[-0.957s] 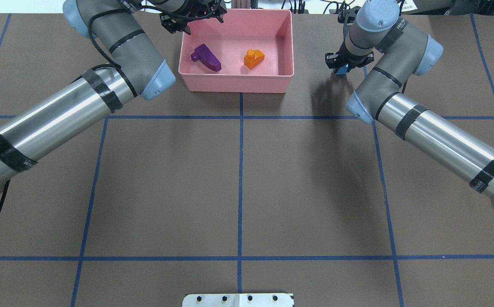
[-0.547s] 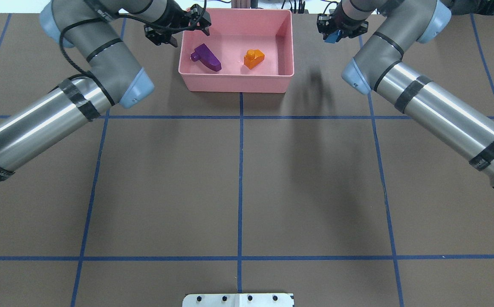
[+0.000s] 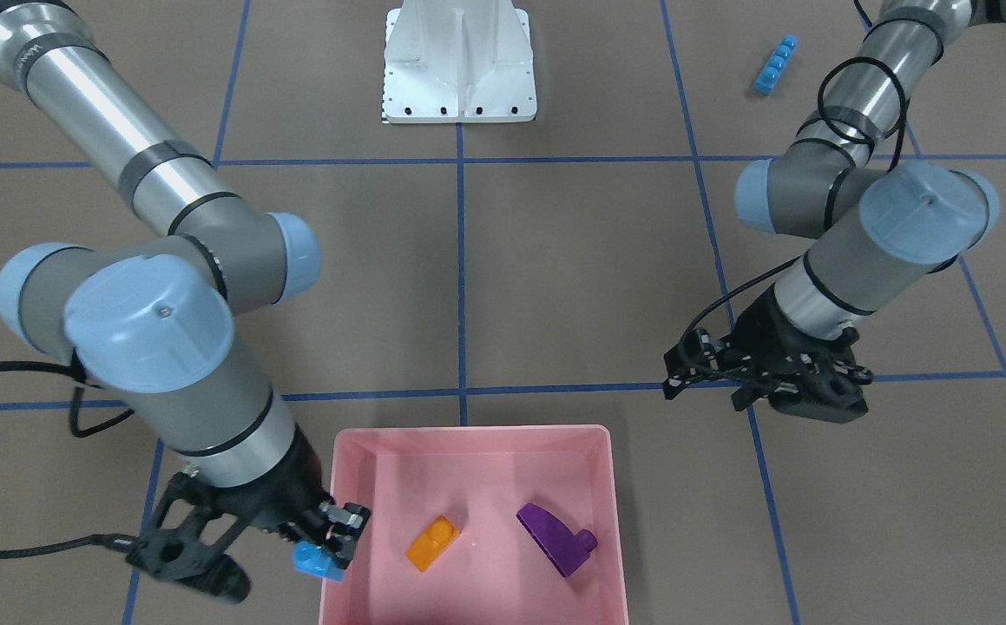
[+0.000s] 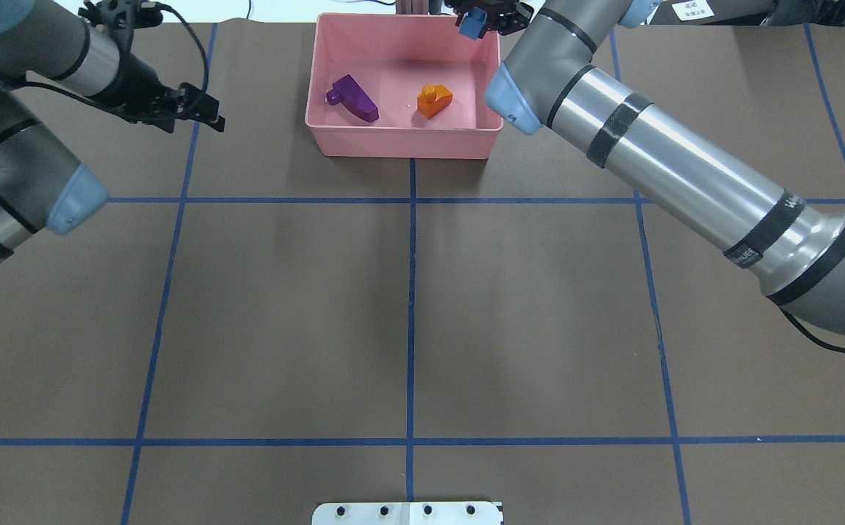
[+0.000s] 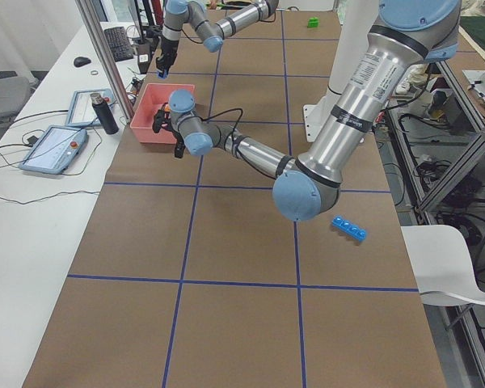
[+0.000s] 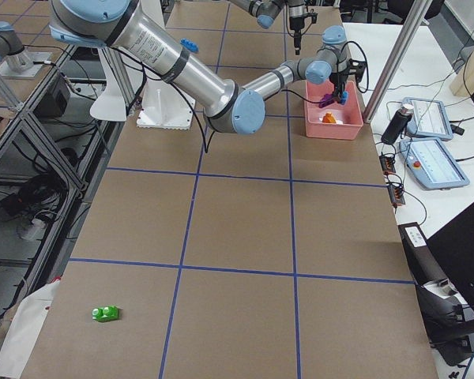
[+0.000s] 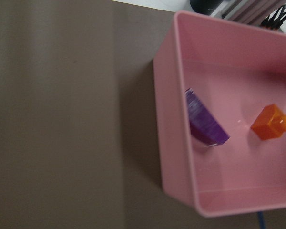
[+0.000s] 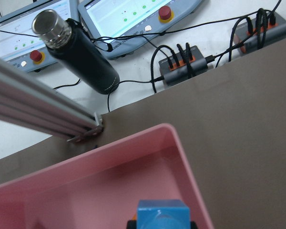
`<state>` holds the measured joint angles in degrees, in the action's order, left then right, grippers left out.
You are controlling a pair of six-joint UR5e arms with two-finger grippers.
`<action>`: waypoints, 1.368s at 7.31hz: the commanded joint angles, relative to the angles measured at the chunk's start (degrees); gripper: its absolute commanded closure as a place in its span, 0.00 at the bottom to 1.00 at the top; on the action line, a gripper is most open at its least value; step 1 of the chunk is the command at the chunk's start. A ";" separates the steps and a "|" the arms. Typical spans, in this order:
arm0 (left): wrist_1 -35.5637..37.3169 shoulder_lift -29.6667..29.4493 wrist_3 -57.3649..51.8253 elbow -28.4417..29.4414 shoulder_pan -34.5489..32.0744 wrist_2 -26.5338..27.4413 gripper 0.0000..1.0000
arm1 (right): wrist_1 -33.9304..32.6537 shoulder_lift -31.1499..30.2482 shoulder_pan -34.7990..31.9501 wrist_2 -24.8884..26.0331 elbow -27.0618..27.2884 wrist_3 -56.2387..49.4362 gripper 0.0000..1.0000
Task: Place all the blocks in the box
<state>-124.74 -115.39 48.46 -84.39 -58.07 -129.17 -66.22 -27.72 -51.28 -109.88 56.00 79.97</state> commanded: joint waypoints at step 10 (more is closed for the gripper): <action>-1.11 57.03 -11.04 -35.41 36.76 9.72 0.00 | -37.84 -36.33 -1.89 -4.72 59.74 -26.17 0.00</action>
<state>-125.51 -59.67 35.50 -119.50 -26.58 -119.52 -104.01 -59.73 -52.67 -114.34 112.18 55.81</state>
